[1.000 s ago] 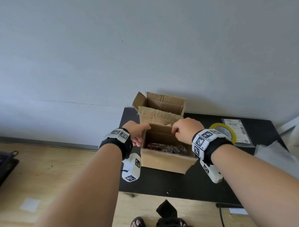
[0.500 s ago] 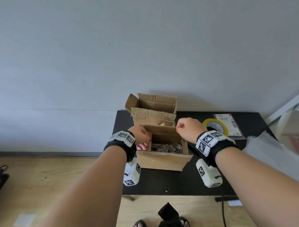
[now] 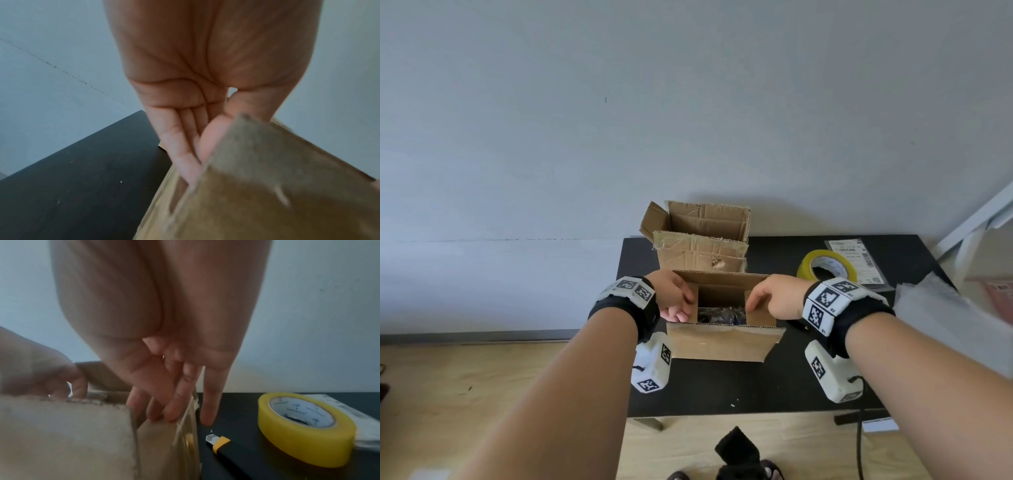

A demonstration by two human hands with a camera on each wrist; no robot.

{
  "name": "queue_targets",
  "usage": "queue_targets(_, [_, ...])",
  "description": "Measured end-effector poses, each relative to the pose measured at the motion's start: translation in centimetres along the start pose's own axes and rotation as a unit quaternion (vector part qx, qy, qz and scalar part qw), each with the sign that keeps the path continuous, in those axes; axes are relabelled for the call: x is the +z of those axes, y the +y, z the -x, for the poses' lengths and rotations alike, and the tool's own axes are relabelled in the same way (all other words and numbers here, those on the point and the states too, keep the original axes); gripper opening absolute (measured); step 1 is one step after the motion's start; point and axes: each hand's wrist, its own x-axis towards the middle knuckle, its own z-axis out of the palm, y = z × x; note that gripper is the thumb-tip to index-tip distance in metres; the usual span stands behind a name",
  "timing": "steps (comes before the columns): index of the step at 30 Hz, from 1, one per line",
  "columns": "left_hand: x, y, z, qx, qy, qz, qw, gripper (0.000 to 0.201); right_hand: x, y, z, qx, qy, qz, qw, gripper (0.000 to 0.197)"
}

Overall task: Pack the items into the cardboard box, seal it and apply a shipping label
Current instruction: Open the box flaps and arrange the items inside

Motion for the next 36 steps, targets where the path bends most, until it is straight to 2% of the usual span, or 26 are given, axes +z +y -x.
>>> queue_targets(3, [-0.5,0.4,0.5,-0.004,-0.015,-0.037,0.999,0.053,-0.5,-0.5,0.2,0.009,-0.071,0.05,0.996,0.057])
queue_targets(7, [-1.0,0.7,1.7,0.003,0.006,-0.089,0.996,0.052,-0.8,-1.2,0.5,-0.002,-0.12,0.06,0.991,0.055])
queue_targets(10, [-1.1,0.5,1.8,0.016,-0.002,-0.128,0.992,0.051,-0.3,-1.3,0.3,-0.005,-0.088,0.077,0.993,0.059])
queue_targets(13, [-1.2,0.4,1.9,0.029,0.0,-0.117,0.993,0.038,0.3,-1.3,0.1,-0.017,-0.042,0.074,0.996,0.057])
queue_targets(16, [-0.4,1.2,2.1,0.04,-0.026,-0.134,0.99,0.042,0.8,-1.6,-0.1,-0.021,-0.052,0.089,0.994,0.062])
queue_targets(18, [0.9,2.1,2.4,0.051,-0.041,-0.26,0.964,0.04,1.4,-2.0,-0.2,-0.006,-0.081,0.144,0.986,0.065])
queue_targets(20, [1.8,2.9,2.5,0.072,-0.004,-0.39,0.918,0.036,1.8,-2.3,-0.2,0.004,-0.062,0.164,0.984,0.061])
queue_targets(24, [0.6,3.6,2.6,0.117,0.088,-0.446,0.883,0.026,0.8,-1.7,0.0,0.02,0.023,0.16,0.987,0.049])
queue_targets(26, [-0.7,3.4,2.8,0.107,0.105,-0.446,0.882,0.022,0.1,-1.0,-0.1,0.043,0.05,0.166,0.984,0.05])
queue_targets(29, [-1.7,2.7,3.1,0.082,0.099,-0.38,0.916,0.022,-0.1,0.0,-0.2,0.072,0.065,0.163,0.982,0.053])
queue_targets(31, [-1.7,2.3,3.2,0.064,0.081,-0.357,0.928,0.027,0.1,0.3,-0.2,0.077,0.056,0.163,0.982,0.053])
queue_targets(33, [-1.7,2.3,3.2,0.061,0.085,-0.376,0.921,0.03,0.3,0.4,0.0,0.073,0.038,0.16,0.984,0.054])
queue_targets(36, [-1.6,3.7,2.8,0.091,0.121,-0.452,0.879,0.032,-0.1,0.8,0.3,0.036,0.038,0.118,0.992,0.054])
